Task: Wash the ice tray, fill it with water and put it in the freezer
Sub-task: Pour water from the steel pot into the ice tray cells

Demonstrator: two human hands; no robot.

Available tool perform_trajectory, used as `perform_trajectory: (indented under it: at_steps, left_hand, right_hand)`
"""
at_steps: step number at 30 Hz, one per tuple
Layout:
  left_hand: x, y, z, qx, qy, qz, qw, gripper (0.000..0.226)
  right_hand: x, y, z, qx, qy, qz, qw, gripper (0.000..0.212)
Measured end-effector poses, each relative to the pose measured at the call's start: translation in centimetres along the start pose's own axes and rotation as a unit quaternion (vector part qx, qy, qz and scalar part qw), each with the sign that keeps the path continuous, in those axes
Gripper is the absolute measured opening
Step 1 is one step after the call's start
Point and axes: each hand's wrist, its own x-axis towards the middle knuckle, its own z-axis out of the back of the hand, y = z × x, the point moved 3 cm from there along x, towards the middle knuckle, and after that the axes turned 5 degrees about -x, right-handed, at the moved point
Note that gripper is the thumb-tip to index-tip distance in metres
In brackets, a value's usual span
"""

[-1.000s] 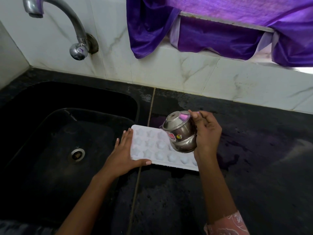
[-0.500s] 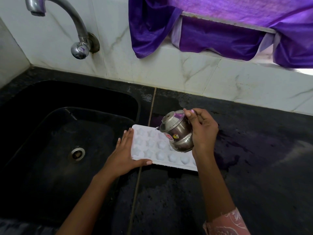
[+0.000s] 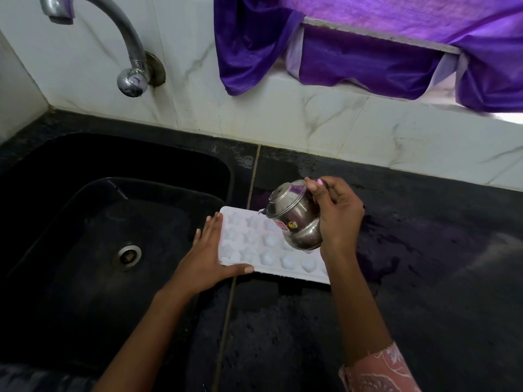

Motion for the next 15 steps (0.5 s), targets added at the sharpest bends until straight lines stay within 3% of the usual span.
perform_trajectory:
  at_steps: [9,15]
  left_hand:
    - [0.0,0.1,0.0,0.007,0.0,0.0,1.0,0.147]
    - [0.0,0.2,-0.1,0.009,0.001,-0.001,1.0,0.144]
  right_hand:
    - [0.1,-1.3,0.0,0.126,-0.009,-0.082,0.989,0.017]
    - [0.3,-0.8,-1.1,0.122,0.012,-0.084,0.989,0.012]
